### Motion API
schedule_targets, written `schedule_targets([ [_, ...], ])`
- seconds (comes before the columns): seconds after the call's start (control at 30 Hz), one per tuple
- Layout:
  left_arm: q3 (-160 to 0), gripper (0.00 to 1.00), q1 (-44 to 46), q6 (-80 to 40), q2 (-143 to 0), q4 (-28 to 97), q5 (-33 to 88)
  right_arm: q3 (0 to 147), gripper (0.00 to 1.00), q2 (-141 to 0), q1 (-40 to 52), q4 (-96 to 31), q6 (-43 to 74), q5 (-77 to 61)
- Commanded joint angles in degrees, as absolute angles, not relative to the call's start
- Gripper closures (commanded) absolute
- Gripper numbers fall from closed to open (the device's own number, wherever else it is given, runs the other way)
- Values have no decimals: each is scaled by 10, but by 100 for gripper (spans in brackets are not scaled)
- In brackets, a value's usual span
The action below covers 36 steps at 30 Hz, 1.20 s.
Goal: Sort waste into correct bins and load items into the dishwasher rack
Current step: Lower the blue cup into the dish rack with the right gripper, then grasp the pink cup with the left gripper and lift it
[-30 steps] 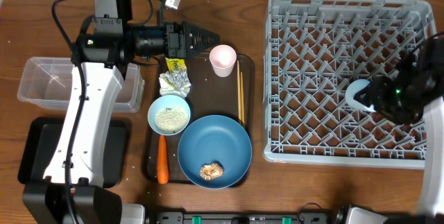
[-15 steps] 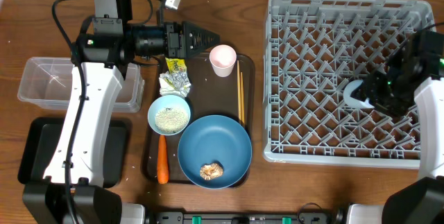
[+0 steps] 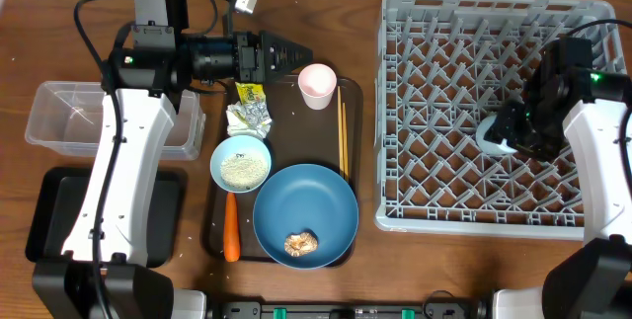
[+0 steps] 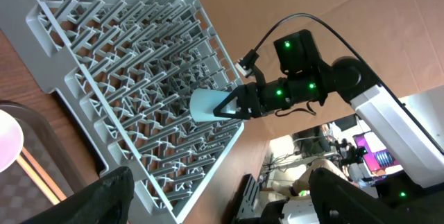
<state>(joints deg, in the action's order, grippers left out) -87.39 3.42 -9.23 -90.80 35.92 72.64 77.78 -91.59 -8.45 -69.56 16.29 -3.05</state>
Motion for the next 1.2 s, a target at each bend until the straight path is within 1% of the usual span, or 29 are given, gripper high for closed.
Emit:
schedule_targets([
  [0.0,-877,18,32,-97,-910,359,723,779,26,-919,-79,-696,152,-38],
  [0.1,-877,18,33,-98,-910,368,669,785,26,-917,-79,-694,121,-79],
  [0.3,-872,18,67,-84,-910,407,398,834,25,-897,-78,-694,111,-143],
  [0.4,-862,19,105,-48,-916,404,265,873,24,-881,-78,-689,98,-180],
  [0.47,-861,19,135,-45,-932,404,180,894,23,-869,-78,-682,91,-200],
  [0.5,-861,21,149,-45,-944,401,150,900,23,-862,-78,-676,91,-208],
  [0.6,-861,33,177,-45,-989,385,87,903,22,-842,-76,-659,91,-227],
  [0.67,-861,35,187,-48,-1027,367,51,903,22,-835,-69,-657,91,-227],
  [0.7,-861,40,187,-56,-1045,356,39,903,22,-835,-65,-658,91,-227],
  [0.87,-861,40,183,-104,-1111,303,36,898,21,-835,-44,-669,91,-227],
  [0.97,-861,42,183,-117,-1139,300,39,898,21,-835,-32,-668,91,-227],
  [1.0,-861,45,183,-117,-1147,301,48,898,21,-835,-27,-666,91,-225],
  [1.07,-861,64,183,-118,-1156,307,62,898,21,-835,-21,-663,91,-225],
  [1.17,-861,86,183,-131,-1152,311,67,898,21,-835,-16,-663,91,-224],
])
